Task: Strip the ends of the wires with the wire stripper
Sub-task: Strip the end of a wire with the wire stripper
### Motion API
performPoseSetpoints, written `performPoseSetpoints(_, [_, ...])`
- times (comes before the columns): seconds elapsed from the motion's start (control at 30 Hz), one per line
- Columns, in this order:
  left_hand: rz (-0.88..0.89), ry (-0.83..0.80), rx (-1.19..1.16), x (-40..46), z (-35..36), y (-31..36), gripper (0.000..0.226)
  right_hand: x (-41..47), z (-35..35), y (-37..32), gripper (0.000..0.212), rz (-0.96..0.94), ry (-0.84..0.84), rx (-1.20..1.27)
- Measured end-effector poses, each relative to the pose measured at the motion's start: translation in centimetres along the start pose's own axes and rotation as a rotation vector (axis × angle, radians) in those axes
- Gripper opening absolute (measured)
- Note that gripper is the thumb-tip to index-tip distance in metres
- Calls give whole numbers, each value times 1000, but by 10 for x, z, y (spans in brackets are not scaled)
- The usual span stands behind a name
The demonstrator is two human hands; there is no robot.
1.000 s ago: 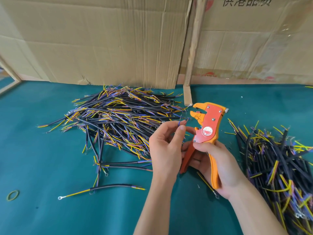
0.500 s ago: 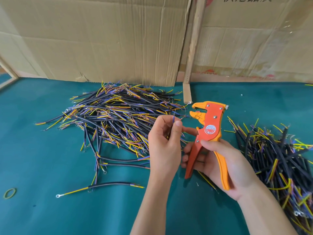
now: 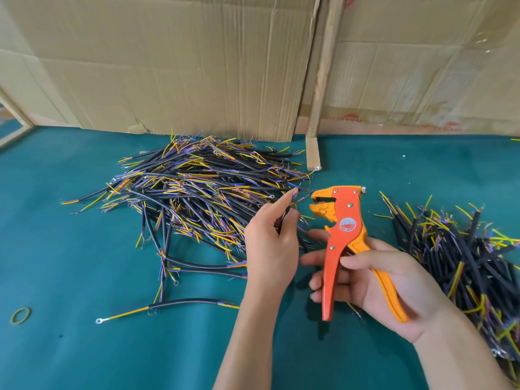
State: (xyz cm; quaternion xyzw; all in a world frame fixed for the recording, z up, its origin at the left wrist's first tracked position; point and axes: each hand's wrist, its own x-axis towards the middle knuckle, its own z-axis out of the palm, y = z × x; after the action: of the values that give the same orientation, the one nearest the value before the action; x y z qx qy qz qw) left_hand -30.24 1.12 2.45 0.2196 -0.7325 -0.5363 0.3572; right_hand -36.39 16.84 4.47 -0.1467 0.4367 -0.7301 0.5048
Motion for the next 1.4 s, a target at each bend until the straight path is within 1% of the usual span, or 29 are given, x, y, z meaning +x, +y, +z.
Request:
performPoseSetpoints(0.13, [13, 3, 0, -1, 1, -2, 30, -3, 1, -3, 56, 11, -17, -20])
performPoseSetpoints(0.27, [15, 22, -29, -1, 2, 0, 19, -4, -1, -5, 51, 23, -16, -55])
performPoseSetpoints(0.37, [20, -3, -23, -2, 3, -1, 16, -3, -3, -5, 61, 42, -24, -73])
performPoseSetpoints(0.43, [24, -1, -32, -2, 2, -1, 16, -3, -4, -4, 64, 49, -47, -80])
performPoseSetpoints(0.63, [41, 18, -38, -1, 1, -1, 17, 1, -9, -2, 53, 39, -98, -81])
performPoseSetpoints(0.77, [37, 29, -28, -2, 2, 0, 19, 2, -11, -1, 52, 42, -107, -74])
performPoseSetpoints(0.97, [19, 59, 65, -1, 2, 0, 16, 3, -11, 1, 51, 30, -115, -83])
performPoseSetpoints(1.1, [10, 86, 81, -1, 2, 1, 14, 4, -11, 1, 50, 28, -111, -87])
performPoseSetpoints(1.3, [12, 113, 98, -1, 2, 1, 16, 6, -6, 3, 55, 27, -55, -99])
performPoseSetpoints(1.4, [13, 121, 101, -2, 2, 2, 15, 6, -3, 4, 49, 27, -30, -108])
